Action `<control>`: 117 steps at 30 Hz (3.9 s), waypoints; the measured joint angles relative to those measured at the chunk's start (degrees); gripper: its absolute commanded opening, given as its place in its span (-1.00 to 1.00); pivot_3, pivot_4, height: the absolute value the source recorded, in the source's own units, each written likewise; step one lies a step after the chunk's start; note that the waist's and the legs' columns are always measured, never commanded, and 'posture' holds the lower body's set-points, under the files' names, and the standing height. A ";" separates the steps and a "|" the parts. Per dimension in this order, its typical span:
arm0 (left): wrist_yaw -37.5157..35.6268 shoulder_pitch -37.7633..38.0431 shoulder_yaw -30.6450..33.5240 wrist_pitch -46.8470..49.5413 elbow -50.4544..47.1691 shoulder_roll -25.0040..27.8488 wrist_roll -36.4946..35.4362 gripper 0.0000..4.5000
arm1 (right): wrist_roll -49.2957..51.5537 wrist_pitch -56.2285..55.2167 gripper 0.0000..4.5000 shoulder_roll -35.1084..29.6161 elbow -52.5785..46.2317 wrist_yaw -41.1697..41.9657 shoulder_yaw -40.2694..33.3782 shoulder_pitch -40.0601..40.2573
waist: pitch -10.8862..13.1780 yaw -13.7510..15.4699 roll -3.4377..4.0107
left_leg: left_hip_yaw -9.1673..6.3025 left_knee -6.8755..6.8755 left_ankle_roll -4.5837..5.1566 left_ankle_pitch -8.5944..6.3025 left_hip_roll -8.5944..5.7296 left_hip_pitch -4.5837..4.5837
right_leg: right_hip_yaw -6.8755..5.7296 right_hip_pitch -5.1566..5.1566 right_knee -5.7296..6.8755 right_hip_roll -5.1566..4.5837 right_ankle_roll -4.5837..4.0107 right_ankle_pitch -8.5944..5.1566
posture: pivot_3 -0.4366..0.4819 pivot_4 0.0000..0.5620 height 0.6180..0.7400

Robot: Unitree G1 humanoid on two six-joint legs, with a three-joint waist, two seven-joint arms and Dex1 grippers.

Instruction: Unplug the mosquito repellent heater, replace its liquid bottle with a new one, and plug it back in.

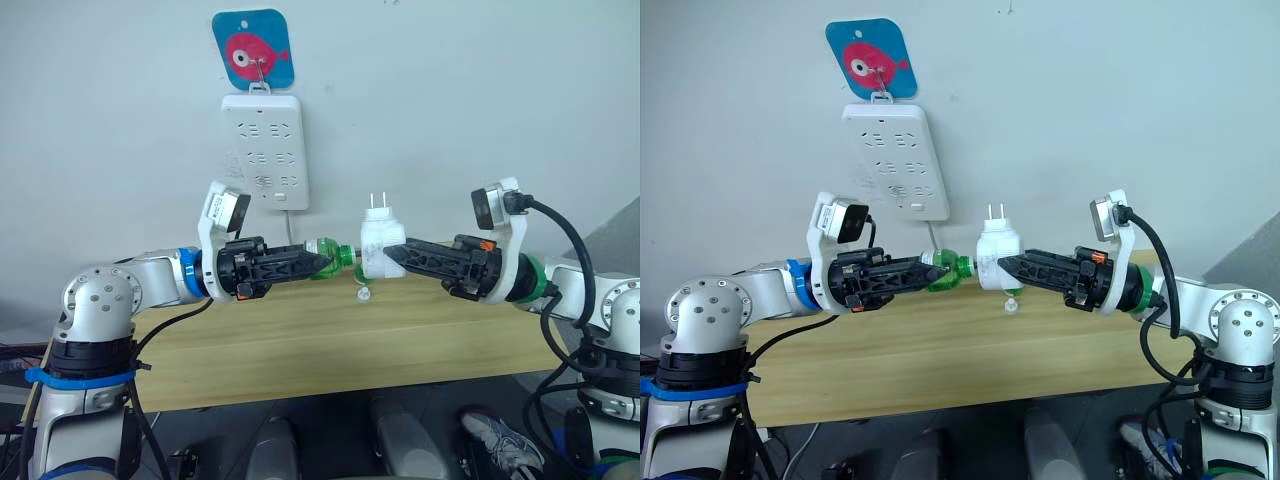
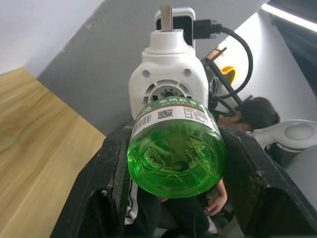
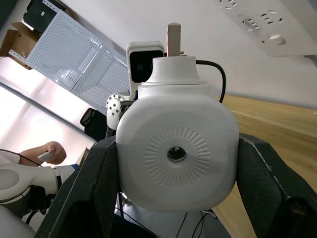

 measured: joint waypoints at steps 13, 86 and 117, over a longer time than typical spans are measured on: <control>-0.44 -1.26 -0.68 -0.05 0.03 -2.38 0.64 0.01 | 4.29 -5.02 0.29 -4.94 -0.72 0.06 4.71 0.35 | 0.00 0.02 0.00 | 0.00 0.01 0.00 0.00 0.00 -0.01 | 0.00 0.00 -0.01 0.00 0.00 0.00 | -0.41 -0.36 0.75; -0.43 -1.98 -2.07 0.72 -0.15 -8.62 2.68 0.01 | -52.81 -23.94 -1.00 -13.97 -1.36 39.09 18.35 -5.58 | 0.04 0.10 -0.07 | -0.05 0.07 -0.15 0.08 -0.02 -0.04 | -0.05 0.02 -0.05 -0.05 0.03 0.03 | -0.49 -0.34 0.75; -4.03 -0.11 -5.33 -5.05 -0.14 -8.85 12.31 0.01 | -20.94 -5.35 -1.00 -11.98 -9.63 23.04 9.53 -11.00 | 0.04 -0.19 -0.06 | 0.00 0.09 -0.01 0.01 -0.02 0.00 | -0.01 0.04 0.00 -0.04 0.03 0.03 | -0.52 -0.33 0.75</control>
